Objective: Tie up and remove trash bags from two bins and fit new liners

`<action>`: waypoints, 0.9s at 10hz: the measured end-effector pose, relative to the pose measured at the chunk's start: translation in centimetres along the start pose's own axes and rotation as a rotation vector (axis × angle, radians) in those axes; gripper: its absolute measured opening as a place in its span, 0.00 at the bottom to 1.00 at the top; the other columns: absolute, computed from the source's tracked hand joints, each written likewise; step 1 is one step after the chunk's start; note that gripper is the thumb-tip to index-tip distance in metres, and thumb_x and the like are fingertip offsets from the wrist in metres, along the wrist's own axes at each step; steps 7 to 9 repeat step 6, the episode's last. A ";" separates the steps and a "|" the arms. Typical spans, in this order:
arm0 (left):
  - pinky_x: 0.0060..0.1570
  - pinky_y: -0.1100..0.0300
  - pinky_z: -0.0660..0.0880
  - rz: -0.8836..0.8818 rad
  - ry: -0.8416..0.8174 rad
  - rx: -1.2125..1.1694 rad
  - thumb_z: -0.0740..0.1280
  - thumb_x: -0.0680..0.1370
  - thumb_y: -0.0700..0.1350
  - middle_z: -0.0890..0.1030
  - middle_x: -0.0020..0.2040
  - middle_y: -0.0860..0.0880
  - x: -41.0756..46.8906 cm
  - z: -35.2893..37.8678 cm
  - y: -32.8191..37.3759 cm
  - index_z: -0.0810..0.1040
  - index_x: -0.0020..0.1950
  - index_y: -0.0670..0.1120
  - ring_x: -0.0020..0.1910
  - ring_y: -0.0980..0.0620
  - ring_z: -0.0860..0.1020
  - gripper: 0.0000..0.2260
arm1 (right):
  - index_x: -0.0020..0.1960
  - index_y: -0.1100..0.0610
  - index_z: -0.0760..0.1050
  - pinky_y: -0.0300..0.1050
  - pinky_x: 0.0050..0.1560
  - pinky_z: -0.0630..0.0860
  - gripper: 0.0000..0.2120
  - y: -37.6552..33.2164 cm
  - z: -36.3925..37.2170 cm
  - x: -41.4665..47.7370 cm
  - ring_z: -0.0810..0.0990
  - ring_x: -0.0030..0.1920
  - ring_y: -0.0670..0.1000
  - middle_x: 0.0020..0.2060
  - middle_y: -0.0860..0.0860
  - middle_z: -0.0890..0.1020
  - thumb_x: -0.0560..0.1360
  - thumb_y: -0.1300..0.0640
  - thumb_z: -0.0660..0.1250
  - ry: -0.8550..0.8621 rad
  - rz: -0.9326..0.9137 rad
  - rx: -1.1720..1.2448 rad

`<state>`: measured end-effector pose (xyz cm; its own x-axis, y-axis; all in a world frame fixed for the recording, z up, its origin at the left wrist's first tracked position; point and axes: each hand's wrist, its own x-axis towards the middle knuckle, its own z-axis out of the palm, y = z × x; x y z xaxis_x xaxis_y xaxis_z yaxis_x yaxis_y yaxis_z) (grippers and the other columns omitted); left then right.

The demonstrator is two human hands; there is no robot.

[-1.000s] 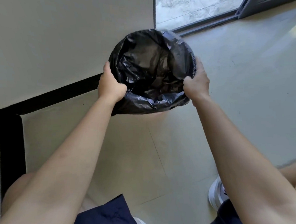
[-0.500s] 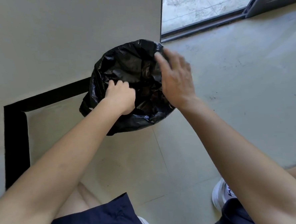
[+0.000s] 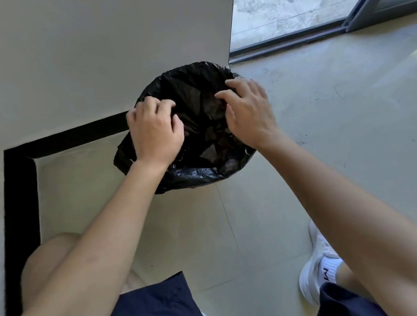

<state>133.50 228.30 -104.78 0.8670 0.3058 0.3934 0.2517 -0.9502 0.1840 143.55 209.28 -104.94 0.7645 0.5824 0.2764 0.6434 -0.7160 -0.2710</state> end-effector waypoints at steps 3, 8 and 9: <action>0.69 0.62 0.66 -0.999 -0.018 -0.804 0.56 0.72 0.29 0.72 0.71 0.49 -3.3 0.6 0.3 0.60 0.78 0.49 0.69 0.51 0.72 0.35 | 0.68 0.51 0.68 0.44 0.49 0.69 0.22 1.2 2.0 -1.8 0.76 0.45 0.48 0.45 0.46 0.78 0.75 0.60 0.54 -0.034 0.903 0.741; 0.67 0.52 0.69 -0.859 -0.247 -0.613 0.65 0.76 0.43 0.70 0.72 0.46 -0.4 0.3 -1.5 0.55 0.79 0.51 0.69 0.45 0.70 0.33 | 0.76 0.55 0.52 0.57 0.64 0.68 0.29 1.3 0.0 -0.5 0.69 0.68 0.64 0.65 0.60 0.72 0.79 0.48 0.57 -0.311 0.819 0.504; 0.67 0.52 0.69 -0.859 -0.247 -0.613 0.65 0.76 0.43 0.70 0.72 0.46 -0.4 0.3 -1.5 0.55 0.79 0.51 0.69 0.45 0.70 0.33 | 0.76 0.55 0.52 0.57 0.64 0.68 0.29 1.3 0.0 -0.5 0.69 0.68 0.64 0.65 0.60 0.72 0.79 0.48 0.57 -0.311 0.819 0.504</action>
